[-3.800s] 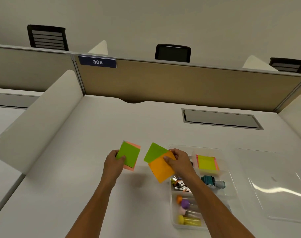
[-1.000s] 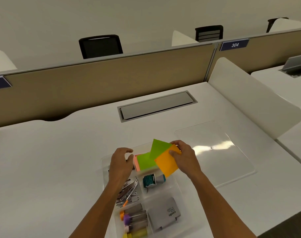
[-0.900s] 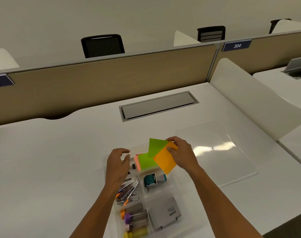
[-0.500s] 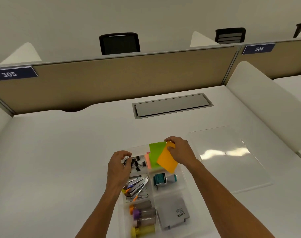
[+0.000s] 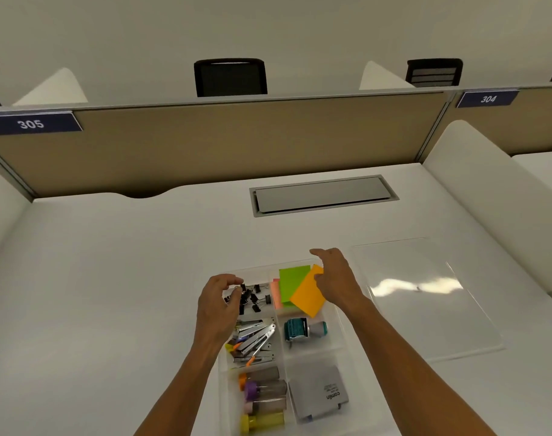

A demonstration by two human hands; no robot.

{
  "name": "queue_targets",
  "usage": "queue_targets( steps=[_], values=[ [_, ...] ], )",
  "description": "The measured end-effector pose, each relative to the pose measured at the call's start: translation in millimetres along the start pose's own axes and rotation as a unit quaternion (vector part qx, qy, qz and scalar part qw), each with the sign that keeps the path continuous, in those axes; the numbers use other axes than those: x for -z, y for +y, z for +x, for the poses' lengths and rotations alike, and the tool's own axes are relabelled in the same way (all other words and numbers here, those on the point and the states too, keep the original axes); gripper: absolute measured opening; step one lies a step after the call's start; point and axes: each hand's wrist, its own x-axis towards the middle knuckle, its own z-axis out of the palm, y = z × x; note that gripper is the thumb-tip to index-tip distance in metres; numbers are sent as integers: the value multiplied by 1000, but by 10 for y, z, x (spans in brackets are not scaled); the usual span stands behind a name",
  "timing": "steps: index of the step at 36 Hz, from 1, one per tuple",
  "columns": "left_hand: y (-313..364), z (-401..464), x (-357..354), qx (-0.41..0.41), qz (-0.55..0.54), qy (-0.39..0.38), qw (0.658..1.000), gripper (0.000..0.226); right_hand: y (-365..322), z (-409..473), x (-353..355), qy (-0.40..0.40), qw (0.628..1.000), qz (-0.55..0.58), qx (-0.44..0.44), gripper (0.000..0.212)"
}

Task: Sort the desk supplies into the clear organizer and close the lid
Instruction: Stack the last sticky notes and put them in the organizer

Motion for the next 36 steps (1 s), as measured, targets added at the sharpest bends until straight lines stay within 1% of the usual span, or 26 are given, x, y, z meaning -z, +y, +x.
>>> queue_targets(
  steps=[4, 9, 13, 16, 19, 24, 28, 32, 36],
  values=[
    [2, -4, -14, -3, -2, -2, 1000, 19, -21, 13, 30, 13, 1000, -21, 8, 57],
    [-14, -13, -19, -10, 0, -1, 1000, 21, -39, 16, 23, -12, 996, -88, 19, 44],
    [-16, -17, -17, -6, -2, 3, 1000, 18, -58, 4, -1, -27, 993, -114, 22, 41],
    [-26, -26, 3, -5, -5, 9, 1000, 18, -85, 3, -11, -20, 992, -122, 27, 39],
    [-49, -30, 29, -3, -9, 14, 1000, 19, -98, 7, -25, 2, 995, -98, 36, 44],
    [-65, -44, 57, -2, -8, 17, 1000, 19, -58, -6, -46, 10, 999, -27, 28, 48],
    [-71, -42, 84, -1, -10, 25, 1000, 18, -25, 11, 7, 47, 997, 59, -11, 45],
    [-87, -67, 80, 2, -7, 21, 1000, 20, 5, -8, 41, 41, 995, 78, -43, 44],
    [-60, -66, 72, -2, -6, 22, 1000, 21, -53, -40, 141, 90, 989, 102, -49, 35]
  ],
)
